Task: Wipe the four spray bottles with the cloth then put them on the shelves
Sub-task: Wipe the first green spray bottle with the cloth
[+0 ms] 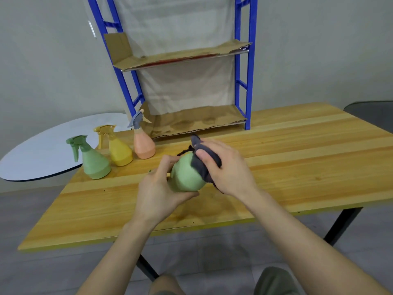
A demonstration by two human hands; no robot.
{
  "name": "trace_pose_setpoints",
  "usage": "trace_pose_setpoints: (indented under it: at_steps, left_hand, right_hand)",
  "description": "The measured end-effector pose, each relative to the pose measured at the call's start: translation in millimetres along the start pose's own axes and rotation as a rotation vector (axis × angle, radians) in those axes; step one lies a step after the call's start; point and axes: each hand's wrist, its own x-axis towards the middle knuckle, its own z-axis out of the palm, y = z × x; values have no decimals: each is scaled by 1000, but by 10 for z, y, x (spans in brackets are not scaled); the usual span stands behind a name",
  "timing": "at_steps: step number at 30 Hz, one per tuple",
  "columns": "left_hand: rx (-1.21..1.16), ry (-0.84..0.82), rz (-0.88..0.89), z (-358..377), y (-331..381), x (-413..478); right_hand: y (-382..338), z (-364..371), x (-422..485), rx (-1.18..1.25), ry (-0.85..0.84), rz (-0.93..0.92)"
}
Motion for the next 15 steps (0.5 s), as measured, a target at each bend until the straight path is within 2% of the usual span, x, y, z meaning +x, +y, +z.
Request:
trace_pose_setpoints:
  at_steps: [2,6,7,10,12,14,15]
  left_hand:
    - [-11,7,-18,-45,2,16]
    - [108,-7,55,58,80,45]
    - [119,-17,53,95,98,37]
    - [118,-45,-28,54,50,37]
    - [197,-44,1,-43,6,46]
    - [361,-58,132,-76,-48,93]
    - [459,-85,199,-64,-93,149]
  right_hand:
    - [-41,-29,-68,6,48,18]
    - [-275,24,-198,-101,92,-245]
    - [-293,53,-106,-118,85,-234]
    - [32,78,155,-119,-17,116]
    - [371,28,66,-192,-87,332]
    - [619,-58,-100,-213,-30,423]
    - [690,-90,-143,-258,20,411]
